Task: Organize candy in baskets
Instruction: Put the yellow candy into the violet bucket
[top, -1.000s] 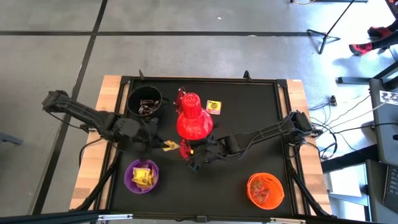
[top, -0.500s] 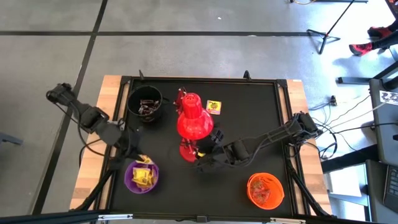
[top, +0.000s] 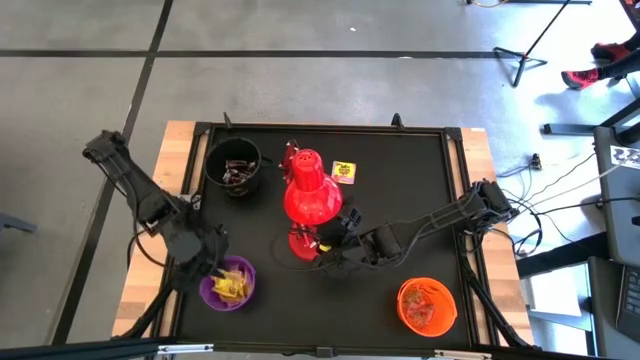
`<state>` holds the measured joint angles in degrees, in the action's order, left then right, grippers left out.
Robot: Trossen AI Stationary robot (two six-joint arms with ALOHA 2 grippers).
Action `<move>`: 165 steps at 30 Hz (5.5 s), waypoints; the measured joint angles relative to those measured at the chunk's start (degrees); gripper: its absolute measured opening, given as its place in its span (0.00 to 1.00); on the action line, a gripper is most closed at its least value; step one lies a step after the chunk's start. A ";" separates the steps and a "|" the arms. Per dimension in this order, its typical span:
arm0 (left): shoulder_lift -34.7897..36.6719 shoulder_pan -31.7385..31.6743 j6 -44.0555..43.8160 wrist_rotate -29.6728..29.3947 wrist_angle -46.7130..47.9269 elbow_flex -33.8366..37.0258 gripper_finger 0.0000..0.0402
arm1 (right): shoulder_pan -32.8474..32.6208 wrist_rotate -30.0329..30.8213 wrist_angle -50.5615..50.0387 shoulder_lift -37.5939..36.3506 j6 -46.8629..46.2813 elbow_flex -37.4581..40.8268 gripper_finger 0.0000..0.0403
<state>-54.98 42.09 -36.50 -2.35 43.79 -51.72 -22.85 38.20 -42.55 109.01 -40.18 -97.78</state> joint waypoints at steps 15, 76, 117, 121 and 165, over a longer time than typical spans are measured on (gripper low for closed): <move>2.97 -0.55 1.84 -6.15 -0.14 0.00 0.31 | 0.00 5.88 -7.79 0.02 -2.47 0.00 0.43; 21.11 -9.19 25.14 -11.67 -23.36 13.18 0.31 | 6.34 -10.08 8.26 -0.11 10.60 7.06 0.43; 20.87 -9.14 23.35 -13.19 -24.02 13.20 0.31 | 14.68 -18.06 41.18 -16.37 10.20 39.11 0.43; 20.82 -9.19 23.69 -13.74 -23.92 13.20 0.31 | 16.57 -8.41 36.61 -18.29 10.08 41.71 0.43; 16.39 -9.21 23.13 -17.70 -23.84 13.20 0.31 | 40.44 -29.29 21.03 3.31 7.56 32.17 0.23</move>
<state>-38.59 32.88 -13.36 -20.05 19.94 -38.52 17.59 8.91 -21.52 112.32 -32.63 -65.61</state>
